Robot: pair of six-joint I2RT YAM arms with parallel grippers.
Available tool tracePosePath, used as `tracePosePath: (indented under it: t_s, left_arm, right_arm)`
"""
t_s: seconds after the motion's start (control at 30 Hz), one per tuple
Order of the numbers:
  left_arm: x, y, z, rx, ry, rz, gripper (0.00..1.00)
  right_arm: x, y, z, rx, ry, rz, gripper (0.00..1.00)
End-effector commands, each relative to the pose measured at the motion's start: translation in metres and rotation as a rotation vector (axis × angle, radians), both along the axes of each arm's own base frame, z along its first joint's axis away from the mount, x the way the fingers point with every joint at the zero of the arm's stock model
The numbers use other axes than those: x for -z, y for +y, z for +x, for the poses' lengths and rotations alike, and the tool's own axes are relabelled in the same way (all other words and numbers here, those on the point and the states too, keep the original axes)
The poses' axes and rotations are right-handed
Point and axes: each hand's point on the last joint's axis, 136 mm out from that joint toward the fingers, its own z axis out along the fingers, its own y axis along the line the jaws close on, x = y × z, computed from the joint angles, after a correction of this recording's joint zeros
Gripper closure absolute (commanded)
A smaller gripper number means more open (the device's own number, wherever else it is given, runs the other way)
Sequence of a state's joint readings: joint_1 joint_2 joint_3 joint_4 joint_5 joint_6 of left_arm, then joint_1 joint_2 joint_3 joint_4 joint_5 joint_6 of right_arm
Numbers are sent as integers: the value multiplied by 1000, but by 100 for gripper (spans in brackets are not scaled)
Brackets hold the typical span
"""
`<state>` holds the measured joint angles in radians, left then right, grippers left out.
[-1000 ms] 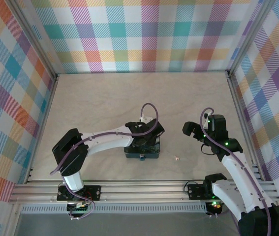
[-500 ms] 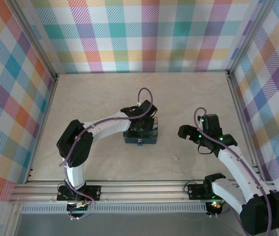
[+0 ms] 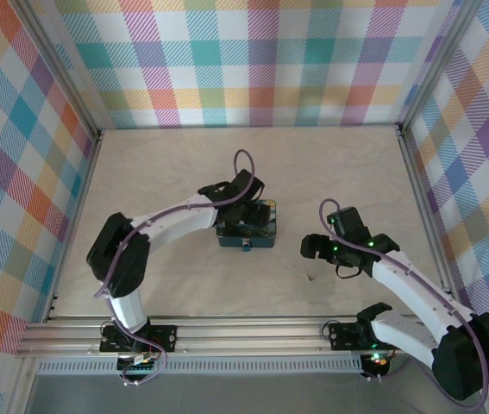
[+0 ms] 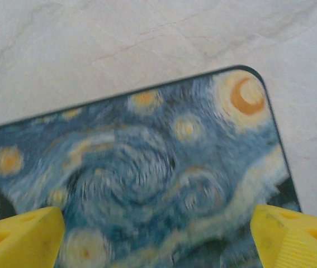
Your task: Unlock the padlock with the key
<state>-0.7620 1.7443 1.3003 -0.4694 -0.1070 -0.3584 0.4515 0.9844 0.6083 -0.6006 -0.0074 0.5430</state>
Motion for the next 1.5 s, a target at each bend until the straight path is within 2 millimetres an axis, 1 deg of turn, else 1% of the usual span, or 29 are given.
tracePosePath:
  t_s: [0.0,0.07,0.17,0.33,0.47,0.57,0.7,1.0,1.47]
  left_arm:
    - [-44,4,-13,-38,-45,-171,12]
    - [-52,14,-26,-67,-61,-232,10]
    - [-59,31,-42,-113,-85,-305,7]
    - [-56,62,-68,-188,-95,-358,6]
    - [-58,83,-79,-243,-129,-387,4]
    - [-62,92,-83,-267,-146,-398,3]
    - [-66,96,-87,-274,-151,-399,3]
    - [-62,103,-90,-293,-155,-395,2]
    - [-58,102,-90,-293,-141,-386,1]
  right_arm:
    - [18,-3,-15,16,66,-23,14]
    - [24,2,-18,11,80,-7,15]
    - [32,5,-23,5,101,-14,18]
    - [44,7,-30,-17,146,-46,25]
    - [49,10,-33,-37,174,-75,30]
    - [53,10,-35,-46,190,-108,36]
    - [56,11,-37,-53,205,-130,42]
    - [60,13,-42,-66,217,-152,49]
    - [70,20,-44,-81,253,-171,63]
